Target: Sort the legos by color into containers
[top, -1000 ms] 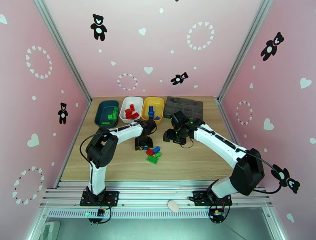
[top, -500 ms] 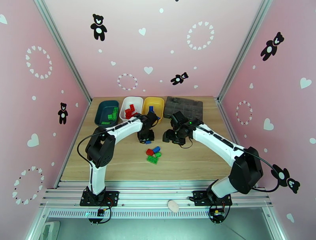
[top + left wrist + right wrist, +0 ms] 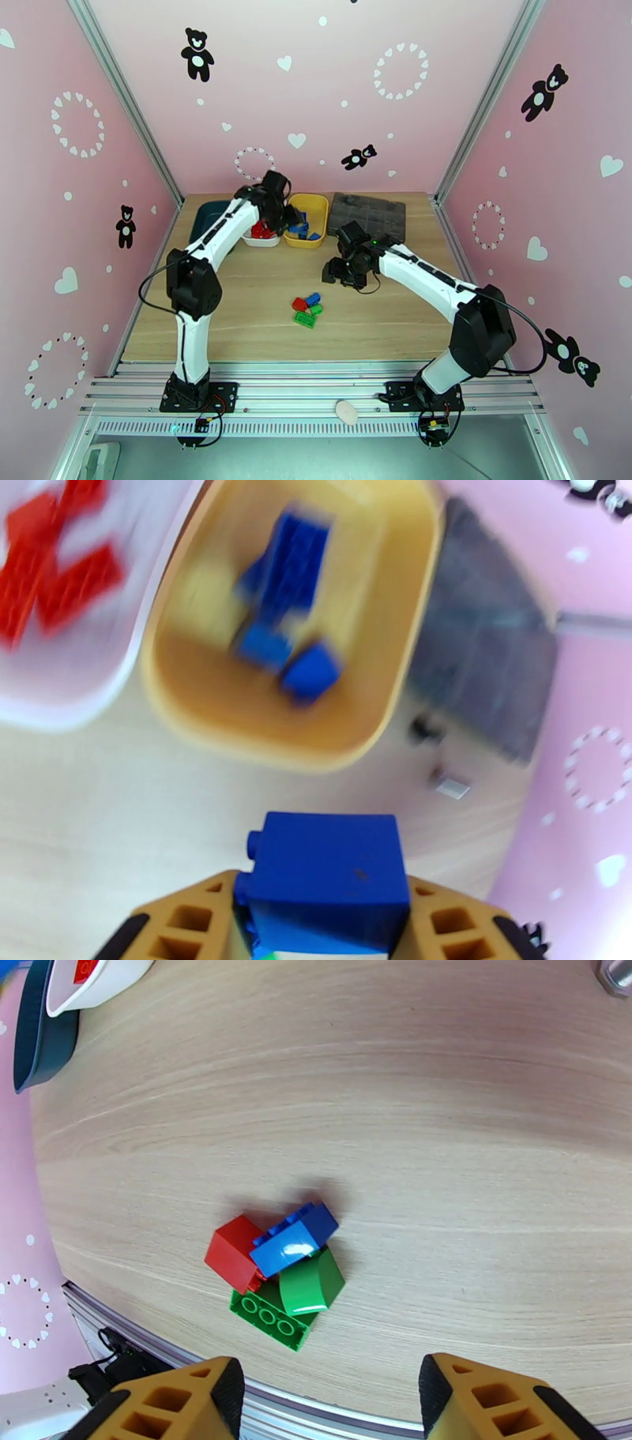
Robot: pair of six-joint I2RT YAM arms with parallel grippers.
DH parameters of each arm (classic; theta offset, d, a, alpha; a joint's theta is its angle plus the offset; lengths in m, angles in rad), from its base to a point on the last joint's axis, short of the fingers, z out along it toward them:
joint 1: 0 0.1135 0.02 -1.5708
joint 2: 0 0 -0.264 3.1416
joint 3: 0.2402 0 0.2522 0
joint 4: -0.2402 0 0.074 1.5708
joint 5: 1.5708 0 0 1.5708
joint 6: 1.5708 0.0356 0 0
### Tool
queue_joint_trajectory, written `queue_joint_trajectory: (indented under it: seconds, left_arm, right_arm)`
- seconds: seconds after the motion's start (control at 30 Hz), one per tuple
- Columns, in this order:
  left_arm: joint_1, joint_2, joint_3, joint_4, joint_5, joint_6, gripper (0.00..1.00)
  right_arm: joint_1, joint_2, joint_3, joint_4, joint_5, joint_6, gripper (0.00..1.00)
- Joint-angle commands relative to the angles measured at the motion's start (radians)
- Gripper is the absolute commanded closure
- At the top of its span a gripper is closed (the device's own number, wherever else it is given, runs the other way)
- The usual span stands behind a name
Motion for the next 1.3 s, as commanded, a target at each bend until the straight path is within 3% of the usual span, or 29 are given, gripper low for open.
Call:
queue_joint_trajectory:
  seconds: [0.0, 0.13, 0.23, 0.47, 0.8, 1.13, 1.27]
  left_arm:
    - [0.011, 0.146, 0.163, -0.075, 0.067, -0.005, 0.55]
    - [0.018, 0.280, 0.347, -0.106, 0.100, -0.038, 0.25]
    - [0.018, 0.283, 0.350, -0.080, 0.112, -0.051, 0.18]
    - [0.014, 0.120, 0.162, -0.026, 0.079, -0.019, 0.18]
    - [0.008, -0.251, -0.290, 0.021, -0.096, -0.006, 0.21]
    - [0.001, -0.561, -0.829, 0.123, -0.170, -0.066, 0.23]
    - [0.002, -0.643, -0.962, 0.155, -0.179, -0.099, 0.23]
  right_arm:
    - [-0.010, 0.018, 0.048, -0.012, -0.011, 0.003, 0.37]
    - [-0.019, 0.013, 0.055, -0.022, -0.012, 0.002, 0.37]
    - [-0.020, 0.006, 0.058, -0.033, -0.008, -0.002, 0.37]
    - [-0.014, 0.003, 0.050, -0.036, -0.014, -0.019, 0.34]
    - [0.039, 0.092, 0.082, -0.037, -0.038, -0.029, 0.33]
    - [0.106, 0.250, 0.117, 0.026, -0.120, 0.036, 0.39]
    - [0.119, 0.290, 0.119, 0.028, -0.121, 0.073, 0.43]
